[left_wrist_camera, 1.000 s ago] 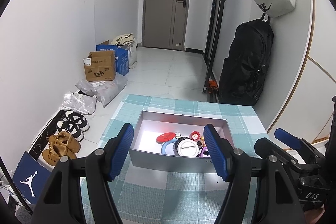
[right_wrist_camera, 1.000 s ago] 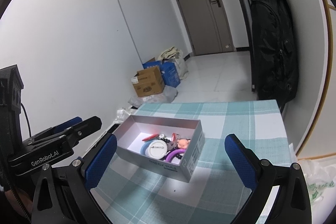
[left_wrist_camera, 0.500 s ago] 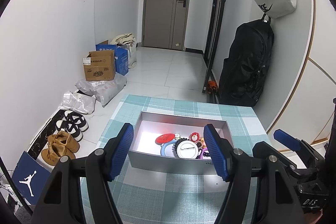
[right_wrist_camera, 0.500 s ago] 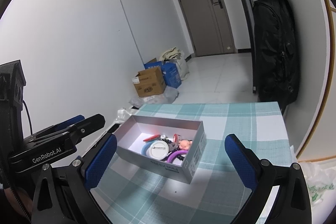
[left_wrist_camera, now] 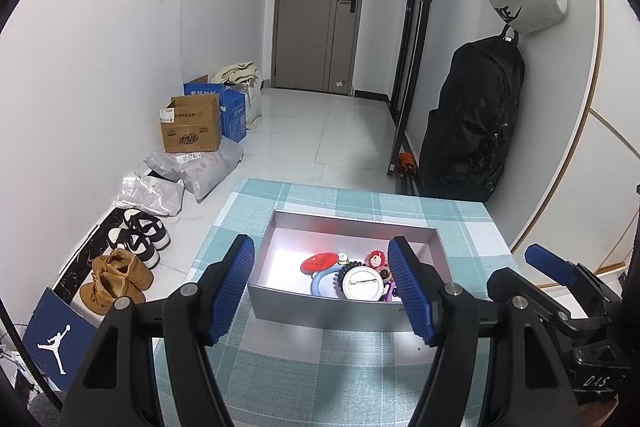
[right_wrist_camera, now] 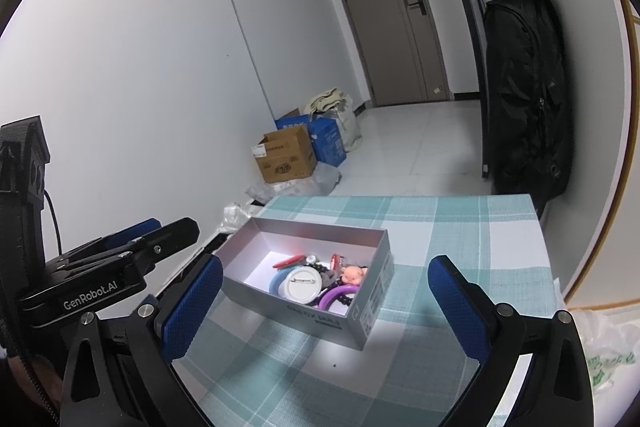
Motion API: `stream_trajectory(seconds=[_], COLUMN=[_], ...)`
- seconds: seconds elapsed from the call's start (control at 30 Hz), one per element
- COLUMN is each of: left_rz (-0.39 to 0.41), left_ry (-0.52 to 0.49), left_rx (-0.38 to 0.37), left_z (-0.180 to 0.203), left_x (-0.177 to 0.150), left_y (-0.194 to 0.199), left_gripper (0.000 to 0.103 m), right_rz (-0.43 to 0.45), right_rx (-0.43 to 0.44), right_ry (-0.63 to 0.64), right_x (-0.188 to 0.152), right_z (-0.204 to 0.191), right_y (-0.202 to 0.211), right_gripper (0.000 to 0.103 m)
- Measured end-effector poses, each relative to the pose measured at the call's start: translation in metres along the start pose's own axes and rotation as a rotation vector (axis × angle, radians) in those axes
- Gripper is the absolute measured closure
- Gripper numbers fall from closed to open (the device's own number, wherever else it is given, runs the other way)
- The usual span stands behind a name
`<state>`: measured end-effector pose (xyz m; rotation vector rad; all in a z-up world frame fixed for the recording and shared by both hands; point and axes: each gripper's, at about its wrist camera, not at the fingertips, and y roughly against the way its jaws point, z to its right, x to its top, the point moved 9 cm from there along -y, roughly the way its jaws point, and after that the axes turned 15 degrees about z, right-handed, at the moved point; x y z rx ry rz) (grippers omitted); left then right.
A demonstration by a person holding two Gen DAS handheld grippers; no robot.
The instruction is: Organize jewelry
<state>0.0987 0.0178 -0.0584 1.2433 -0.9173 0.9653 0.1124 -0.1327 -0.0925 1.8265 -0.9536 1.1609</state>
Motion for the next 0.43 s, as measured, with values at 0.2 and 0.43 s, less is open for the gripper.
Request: stream_trajectory(seconds=[0.2, 0.43], left_rz=[0.006, -0.012], left_ry=[0.022, 0.058], left_rx=[-0.003, -0.012], left_z=[-0.0015, -0.0071], left_x=[0.0028, 0.0012], left_y=[0.0016, -0.0023], left_gripper=[0.038, 0.038], right_rz=[-0.006, -0.012], right_rx=[0.001, 0.003], right_ry=[0.002, -0.006], right_x=[-0.0017, -0.0019], right_z=[-0.0011, -0.001], right_y=[-0.0025, -0.0055], right_gripper=[0.0, 0.0])
